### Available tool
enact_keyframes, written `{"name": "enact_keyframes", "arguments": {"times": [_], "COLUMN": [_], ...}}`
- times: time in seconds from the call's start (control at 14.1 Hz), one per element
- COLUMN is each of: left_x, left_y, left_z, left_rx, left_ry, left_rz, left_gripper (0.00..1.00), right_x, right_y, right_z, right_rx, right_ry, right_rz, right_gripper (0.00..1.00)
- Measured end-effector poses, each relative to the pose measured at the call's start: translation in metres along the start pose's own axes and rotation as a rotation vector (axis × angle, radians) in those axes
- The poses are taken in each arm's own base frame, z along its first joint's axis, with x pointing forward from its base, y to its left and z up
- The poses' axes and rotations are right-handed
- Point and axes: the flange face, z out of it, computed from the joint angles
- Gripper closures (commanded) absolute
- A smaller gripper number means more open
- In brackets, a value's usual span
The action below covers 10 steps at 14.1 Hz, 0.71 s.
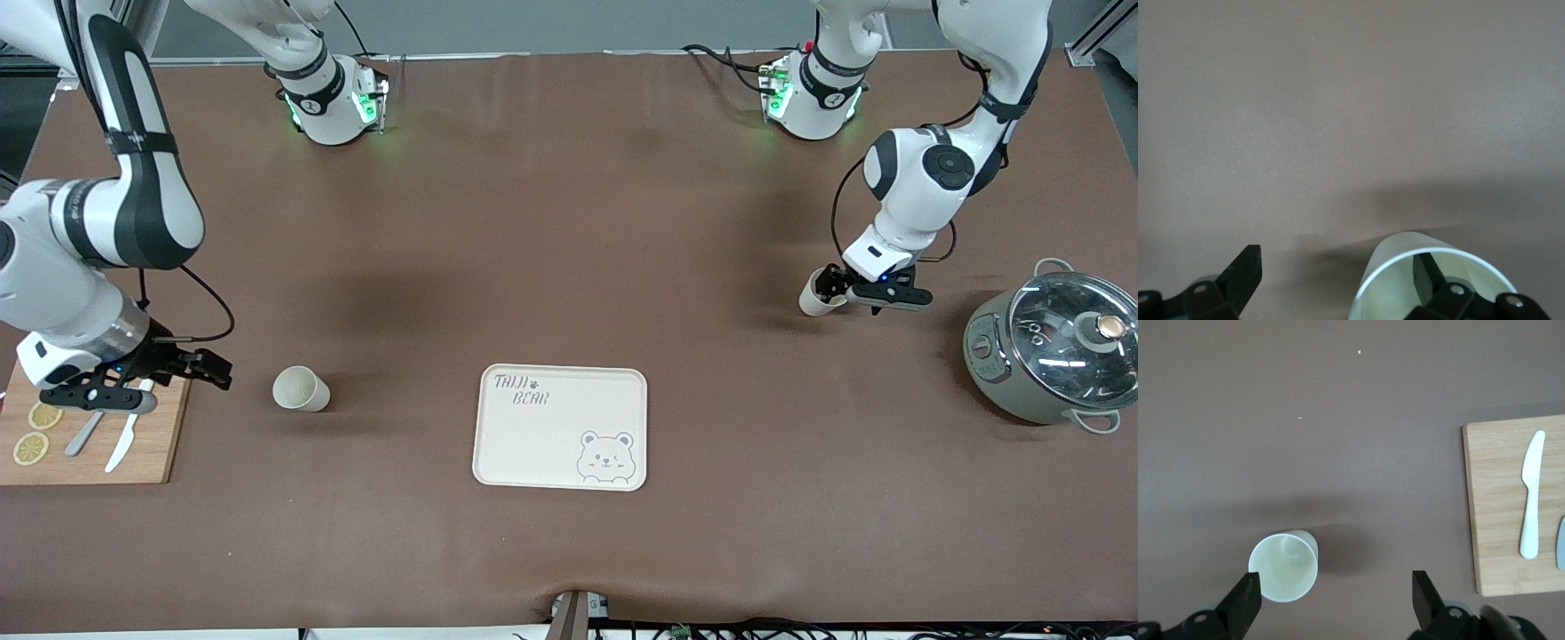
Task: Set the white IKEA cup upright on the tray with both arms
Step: 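Grasp the cup with the left gripper while the right gripper grasps the other cup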
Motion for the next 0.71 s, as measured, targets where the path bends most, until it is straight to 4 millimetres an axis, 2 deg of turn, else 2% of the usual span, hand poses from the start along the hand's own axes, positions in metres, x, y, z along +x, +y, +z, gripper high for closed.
{"name": "enact_keyframes", "arguments": {"times": [0.49,0.57,0.64,0.71], "left_x": [-0.014,-0.014,-0.014,-0.014], "left_y": [0.002,0.002,0.002,0.002], "left_z": [0.006,0.007,0.007,0.006], "left_rx": [-0.004,-0.004,-0.004,-0.004], "left_ry": [-0.029,-0.030,-0.029,-0.028], "left_rz": [0.000,0.000,0.000,0.000], "left_gripper": [0.00,0.11,0.31,0.65], "right_x": [0.003,0.003,0.003,0.000], "right_y": [-0.007,-0.007,-0.008,-0.009], "right_z": [0.036,0.039,0.044,0.051], "right_rx": [0.008,0.010,0.011,0.013], "right_ry": [0.006,0.016,0.034,0.050], "right_rz": [-0.008,-0.008,-0.009,-0.011], "right_gripper": [0.00,0.00,0.00,0.00]}}
